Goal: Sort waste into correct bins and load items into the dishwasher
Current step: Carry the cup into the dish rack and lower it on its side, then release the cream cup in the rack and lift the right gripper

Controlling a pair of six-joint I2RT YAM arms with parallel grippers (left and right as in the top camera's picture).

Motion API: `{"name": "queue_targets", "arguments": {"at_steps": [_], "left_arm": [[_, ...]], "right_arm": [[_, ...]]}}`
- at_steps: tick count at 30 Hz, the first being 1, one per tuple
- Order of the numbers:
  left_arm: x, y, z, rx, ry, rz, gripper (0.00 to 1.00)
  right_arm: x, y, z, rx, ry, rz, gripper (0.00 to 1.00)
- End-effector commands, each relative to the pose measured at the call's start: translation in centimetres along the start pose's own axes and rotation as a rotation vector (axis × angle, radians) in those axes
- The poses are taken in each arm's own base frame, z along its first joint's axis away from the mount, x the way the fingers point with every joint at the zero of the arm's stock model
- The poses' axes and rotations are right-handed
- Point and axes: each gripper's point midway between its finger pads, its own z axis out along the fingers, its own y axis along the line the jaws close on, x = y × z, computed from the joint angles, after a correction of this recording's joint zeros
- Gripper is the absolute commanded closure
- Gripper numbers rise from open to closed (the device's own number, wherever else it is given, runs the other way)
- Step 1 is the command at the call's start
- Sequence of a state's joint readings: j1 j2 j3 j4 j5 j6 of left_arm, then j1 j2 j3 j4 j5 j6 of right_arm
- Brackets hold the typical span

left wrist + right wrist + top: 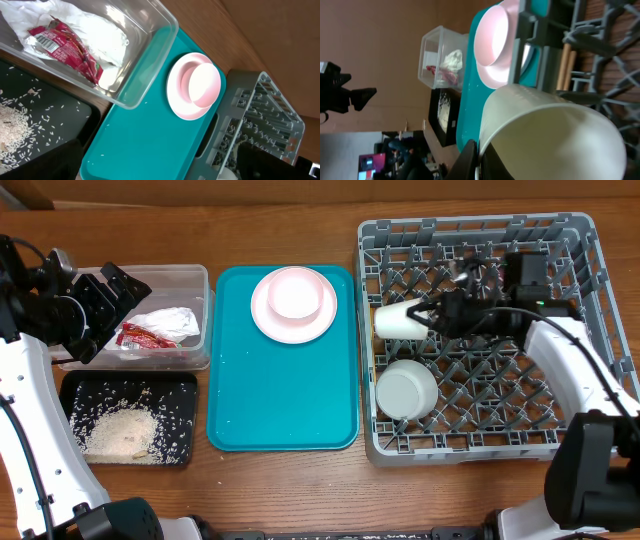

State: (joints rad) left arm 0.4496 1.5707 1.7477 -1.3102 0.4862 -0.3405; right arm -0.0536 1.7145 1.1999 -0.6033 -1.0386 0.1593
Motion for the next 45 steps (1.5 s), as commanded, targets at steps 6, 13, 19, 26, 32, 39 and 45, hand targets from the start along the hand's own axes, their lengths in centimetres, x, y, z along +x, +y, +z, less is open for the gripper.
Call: {"name": "queue_targets", "arguments": {"at_steps": [6,13,19,26,32,39,45], "left_arm": [[-0.1,-0.6,-1.0,0.011,-0.029,0.029,0.00],[-0.1,-0.6,-1.0,0.011,-0.029,0.029,0.00],[-0.1,-0.6,-1.0,0.011,-0.029,0.029,0.00],[-0.1,-0.6,-1.0,0.011,-0.029,0.029,0.00],[-0.1,-0.6,-1.0,0.011,-0.029,0.029,0.00],[-0.1,-0.6,-1.0,0.011,-0.029,0.029,0.00],[-0.1,-0.6,-1.0,0.011,-0.029,0.029,0.00]], "right_arm": [[0.6,2.6,-0.4,-0.159,0.033,0.023,0.96],[0.7,2.2,-0.2,-0.167,0.042,0.045,0.96],[1.6,0.2,0.8,-0.162,0.064,0.062,0.96],[2.5,-0.9,1.3,-0.160,0.075,0.085,0.96],[3.0,-1.8,1.2,-0.111,0.083,0.113,0.95],[3.1,-4.7,-0.1,0.009,0.058,0.156,0.95],[3.2,-6.6,-1.9,0.069,0.032,0.220,0.94]]}}
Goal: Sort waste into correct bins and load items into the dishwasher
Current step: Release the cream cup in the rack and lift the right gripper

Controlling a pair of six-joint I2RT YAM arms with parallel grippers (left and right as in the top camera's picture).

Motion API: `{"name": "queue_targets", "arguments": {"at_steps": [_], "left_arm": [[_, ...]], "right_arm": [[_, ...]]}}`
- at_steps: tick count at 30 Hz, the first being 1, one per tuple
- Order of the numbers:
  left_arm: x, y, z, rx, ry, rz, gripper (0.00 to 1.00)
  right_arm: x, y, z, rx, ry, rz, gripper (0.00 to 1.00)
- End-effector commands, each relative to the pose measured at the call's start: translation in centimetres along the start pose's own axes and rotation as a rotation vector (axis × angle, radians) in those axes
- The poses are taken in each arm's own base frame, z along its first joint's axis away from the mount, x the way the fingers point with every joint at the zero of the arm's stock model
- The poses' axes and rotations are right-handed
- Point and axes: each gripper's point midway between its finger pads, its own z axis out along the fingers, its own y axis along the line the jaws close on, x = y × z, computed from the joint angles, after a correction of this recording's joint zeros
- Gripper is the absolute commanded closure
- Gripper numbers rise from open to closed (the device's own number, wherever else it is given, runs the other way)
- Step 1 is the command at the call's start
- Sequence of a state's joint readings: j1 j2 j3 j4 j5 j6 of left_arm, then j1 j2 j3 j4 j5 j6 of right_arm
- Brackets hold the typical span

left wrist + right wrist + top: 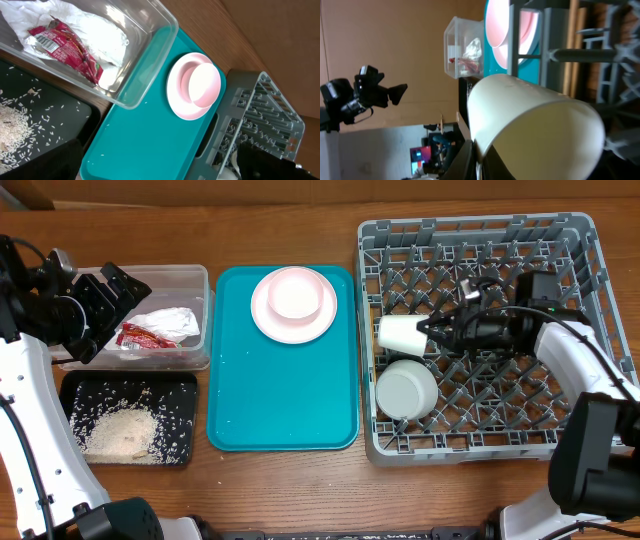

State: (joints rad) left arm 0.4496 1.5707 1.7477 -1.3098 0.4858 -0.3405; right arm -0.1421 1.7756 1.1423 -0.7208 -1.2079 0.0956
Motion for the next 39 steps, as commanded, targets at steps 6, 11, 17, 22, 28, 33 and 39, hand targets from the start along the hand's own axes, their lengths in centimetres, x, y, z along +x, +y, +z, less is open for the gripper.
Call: {"name": "queue_targets", "arguments": {"at_steps": [6,11,17,22,28,33,39], "left_arm": [[-0.1,-0.6,-1.0,0.011,-0.029,0.029,0.00],[-0.1,-0.6,-1.0,0.011,-0.029,0.029,0.00],[-0.1,-0.6,-1.0,0.011,-0.029,0.029,0.00],[-0.1,-0.6,-1.0,0.011,-0.029,0.029,0.00],[-0.1,-0.6,-1.0,0.011,-0.029,0.029,0.00],[-0.1,-0.6,-1.0,0.011,-0.029,0.029,0.00],[-0.1,-0.6,-1.0,0.011,-0.029,0.029,0.00]], "right_arm": [[0.0,-5.8,-3.3,0.231,-0.066,0.072,0.85],[-0.3,-6.9,-5.1,0.264,-0.106,0.120,0.77],[-1.6,-6.4,-7.9,0.271,-0.165,0.158,0.69],[-2.8,-3.6,-9.6,0.333,-0.178,0.135,0.68],[-2.4,0.0,-8.7,0.590,-0.125,-0.013,0.89],[-0.1,0.4,-5.1,0.753,0.002,-0.124,0.96],[1.8,-1.7,-2.8,1.066,0.034,-0.175,0.96]]}}
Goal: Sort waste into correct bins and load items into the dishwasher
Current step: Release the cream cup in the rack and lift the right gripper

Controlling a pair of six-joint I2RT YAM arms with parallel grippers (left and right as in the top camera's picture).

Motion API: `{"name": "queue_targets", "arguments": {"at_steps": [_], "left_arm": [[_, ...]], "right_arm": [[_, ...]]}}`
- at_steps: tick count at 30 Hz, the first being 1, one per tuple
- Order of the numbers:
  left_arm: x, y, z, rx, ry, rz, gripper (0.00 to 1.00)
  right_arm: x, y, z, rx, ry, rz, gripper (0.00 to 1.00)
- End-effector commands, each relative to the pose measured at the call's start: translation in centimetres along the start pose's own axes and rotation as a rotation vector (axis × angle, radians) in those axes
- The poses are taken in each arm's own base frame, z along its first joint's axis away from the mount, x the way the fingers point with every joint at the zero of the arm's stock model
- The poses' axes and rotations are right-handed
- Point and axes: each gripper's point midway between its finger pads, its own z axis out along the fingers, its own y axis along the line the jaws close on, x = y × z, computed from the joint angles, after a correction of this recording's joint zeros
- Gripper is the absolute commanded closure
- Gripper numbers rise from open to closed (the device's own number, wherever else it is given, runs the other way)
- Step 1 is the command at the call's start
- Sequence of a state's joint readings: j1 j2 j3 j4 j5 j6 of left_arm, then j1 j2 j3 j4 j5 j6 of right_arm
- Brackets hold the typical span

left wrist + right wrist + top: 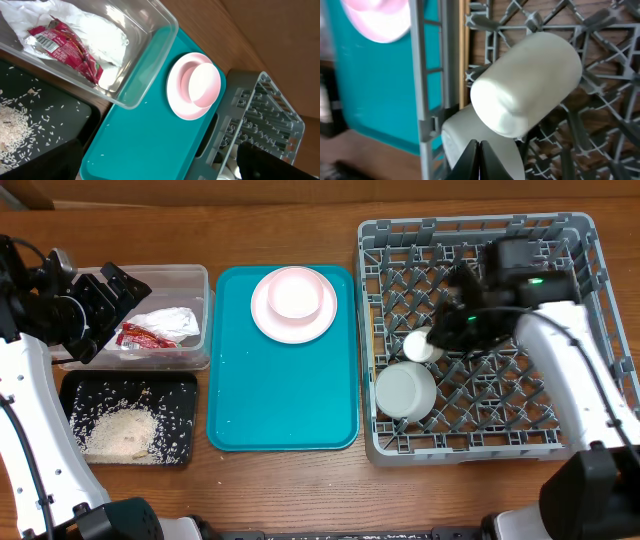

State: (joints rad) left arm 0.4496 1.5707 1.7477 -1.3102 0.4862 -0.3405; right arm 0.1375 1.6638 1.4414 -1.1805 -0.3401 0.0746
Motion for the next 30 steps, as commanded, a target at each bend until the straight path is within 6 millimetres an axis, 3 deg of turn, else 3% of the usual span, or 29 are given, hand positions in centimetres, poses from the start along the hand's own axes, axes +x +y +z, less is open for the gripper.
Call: {"name": "queue_targets", "arguments": {"at_steps": [1,12,16,18,24,30], "left_arm": [[-0.1,-0.6,-1.0,0.011,-0.029,0.029,0.00],[-0.1,-0.6,-1.0,0.011,-0.029,0.029,0.00],[-0.1,-0.6,-1.0,0.011,-0.030,0.030,0.00],[-0.1,-0.6,-1.0,0.011,-0.030,0.030,0.00],[-0.1,-0.6,-1.0,0.011,-0.029,0.029,0.00],[-0.1,-0.6,-1.0,0.011,-0.029,0.029,0.00]], "right_arm": [[0.0,-2.9,0.2,0.278,-0.048,0.044,0.96],[-1.1,-2.2,0.5,0.267,-0.102,0.072,0.96],[-0.6,0.1,1.0,0.134,-0.064,0.070,0.96],[-0.5,0.3,1.0,0.121,-0.060,0.070,0.96],[-0.5,-0.1,1.5,0.137,-0.049,0.074,0.96],[0.3,-1.1,3.5,0.152,0.000,0.087,0.96]]}}
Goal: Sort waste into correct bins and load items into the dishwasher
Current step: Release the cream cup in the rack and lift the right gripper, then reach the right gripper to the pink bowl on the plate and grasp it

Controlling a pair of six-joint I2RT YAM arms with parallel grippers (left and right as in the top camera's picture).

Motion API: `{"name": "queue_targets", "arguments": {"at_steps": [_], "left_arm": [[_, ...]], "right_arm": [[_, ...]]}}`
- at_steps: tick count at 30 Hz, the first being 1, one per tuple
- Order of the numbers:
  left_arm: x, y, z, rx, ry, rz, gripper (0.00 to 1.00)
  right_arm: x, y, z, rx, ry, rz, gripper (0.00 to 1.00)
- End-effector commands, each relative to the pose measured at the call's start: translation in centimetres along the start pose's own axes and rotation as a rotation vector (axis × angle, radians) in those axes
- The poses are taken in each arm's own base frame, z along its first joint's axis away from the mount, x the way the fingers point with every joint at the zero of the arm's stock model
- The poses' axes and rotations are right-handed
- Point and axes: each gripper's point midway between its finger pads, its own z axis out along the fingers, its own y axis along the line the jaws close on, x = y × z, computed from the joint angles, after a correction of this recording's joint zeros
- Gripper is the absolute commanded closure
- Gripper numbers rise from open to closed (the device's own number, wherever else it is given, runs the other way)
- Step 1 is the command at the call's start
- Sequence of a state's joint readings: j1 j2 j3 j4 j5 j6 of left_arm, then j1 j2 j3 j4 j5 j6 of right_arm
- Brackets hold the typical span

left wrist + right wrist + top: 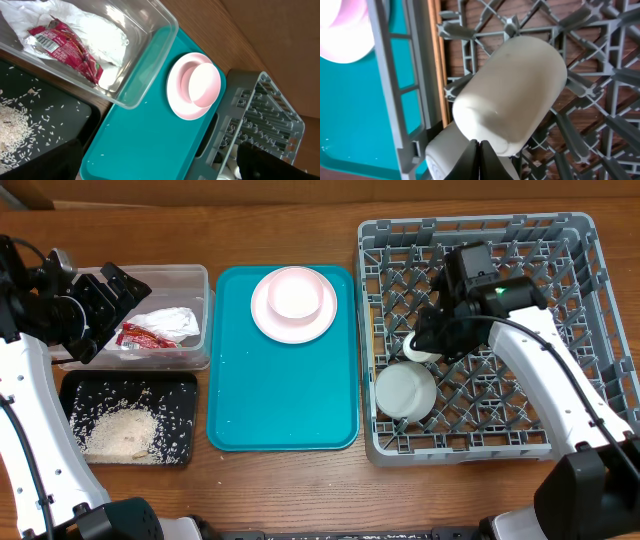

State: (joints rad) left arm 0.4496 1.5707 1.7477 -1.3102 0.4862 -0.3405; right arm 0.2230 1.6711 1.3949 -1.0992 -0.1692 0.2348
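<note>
A white cup (420, 348) hangs tilted, its closed end up, over the left part of the grey dish rack (570, 230). My right gripper (437, 340) is shut on the cup's (510, 95) lower edge, and its fingers (479, 157) are pressed together. A second white cup (405, 390) stands upside down in the rack just below it. A pink bowl on a pink plate (293, 302) sits at the far end of the teal tray (280, 400). My left gripper (105, 298) hovers open over the clear bin (200, 280), holding nothing.
The clear bin holds a red wrapper (140, 335) and crumpled white tissue (172, 320). A black tray (180, 390) with spilled rice lies in front of it. The rack's grid of upright pegs surrounds the held cup.
My right wrist has shifted left over the rack and turned a little. The cup is still held in nearly the same spot beside the other cup. The left arm has not moved.
The right gripper first held the cup lying sideways at the rack's left edge. It then held it sideways slightly nearer. Later the cup was turned closed end up next to the inverted cup, where it remains. The left gripper stayed open over the bin.
</note>
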Motion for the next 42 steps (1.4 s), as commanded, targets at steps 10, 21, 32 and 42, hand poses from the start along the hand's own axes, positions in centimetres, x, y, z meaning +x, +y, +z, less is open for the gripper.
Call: {"name": "queue_targets", "arguments": {"at_steps": [10,21,32,42], "left_arm": [[-0.1,-0.6,-1.0,0.011,-0.029,0.029,0.00],[-0.1,-0.6,-1.0,0.011,-0.030,0.030,0.00],[-0.1,-0.6,-1.0,0.011,-0.029,0.029,0.00],[-0.1,-0.6,-1.0,0.011,-0.029,0.029,0.00]], "right_arm": [[-3.4,-2.5,-1.0,0.143,-0.114,0.016,0.96],[-6.0,4.3,-6.3,-0.127,-0.186,-0.043,0.95],[-6.0,19.8,-6.3,-0.338,-0.421,-0.544,0.66],[-6.6,26.1,3.8,-0.089,-0.564,-0.939,0.46]]}}
